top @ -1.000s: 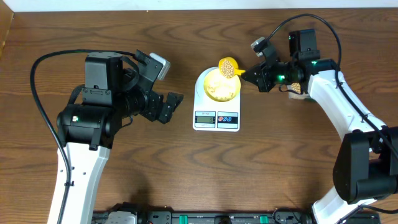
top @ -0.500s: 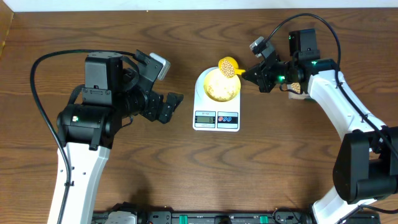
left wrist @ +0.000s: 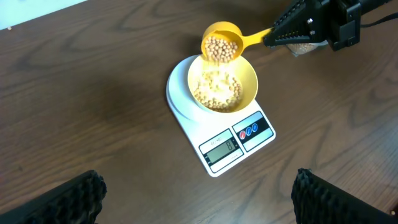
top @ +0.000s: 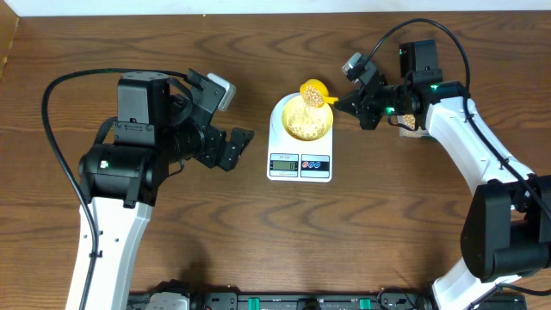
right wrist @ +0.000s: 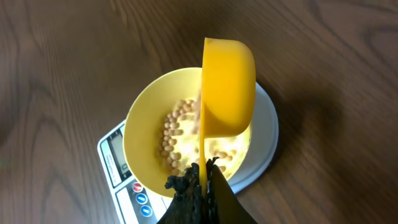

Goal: Scoop item into bowl and weigh 50g on scale
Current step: 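Tip the scoop with the right gripper to pour beans into the bowl, then move the empty scoop with the right gripper back to the bean tub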

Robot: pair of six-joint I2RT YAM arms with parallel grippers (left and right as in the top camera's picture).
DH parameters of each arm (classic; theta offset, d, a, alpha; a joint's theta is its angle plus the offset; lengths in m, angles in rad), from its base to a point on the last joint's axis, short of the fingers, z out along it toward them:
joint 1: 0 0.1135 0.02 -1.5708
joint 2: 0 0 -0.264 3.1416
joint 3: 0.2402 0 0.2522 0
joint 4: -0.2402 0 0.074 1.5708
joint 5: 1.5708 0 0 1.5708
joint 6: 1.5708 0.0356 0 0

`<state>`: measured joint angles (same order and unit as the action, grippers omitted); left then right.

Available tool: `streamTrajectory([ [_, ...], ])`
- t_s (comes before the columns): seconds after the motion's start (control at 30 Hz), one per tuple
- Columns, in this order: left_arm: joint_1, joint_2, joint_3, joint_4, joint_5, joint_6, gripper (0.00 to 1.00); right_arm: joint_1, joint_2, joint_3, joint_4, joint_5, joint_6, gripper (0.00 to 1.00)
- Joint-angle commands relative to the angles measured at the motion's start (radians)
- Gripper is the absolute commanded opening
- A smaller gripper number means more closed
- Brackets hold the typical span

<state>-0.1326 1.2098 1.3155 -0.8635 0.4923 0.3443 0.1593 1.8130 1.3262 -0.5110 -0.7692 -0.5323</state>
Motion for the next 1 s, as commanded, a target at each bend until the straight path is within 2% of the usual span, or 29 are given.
streamTrajectory([
  [0.0, 0.004, -0.002, -0.002, -0.001, 0.013, -0.001, 0.98, 0.011, 0.007, -0.005, 0.003, -0.014, -0.087, 0.01],
  [0.53, 0.004, -0.002, -0.002, -0.001, 0.013, -0.001, 0.98, 0.011, 0.007, -0.005, 0.010, -0.014, -0.296, 0.01],
  [0.97, 0.004, -0.002, -0.002, 0.000, 0.013, -0.001, 0.98, 0.011, 0.007, -0.005, 0.121, -0.014, -0.323, 0.01],
])
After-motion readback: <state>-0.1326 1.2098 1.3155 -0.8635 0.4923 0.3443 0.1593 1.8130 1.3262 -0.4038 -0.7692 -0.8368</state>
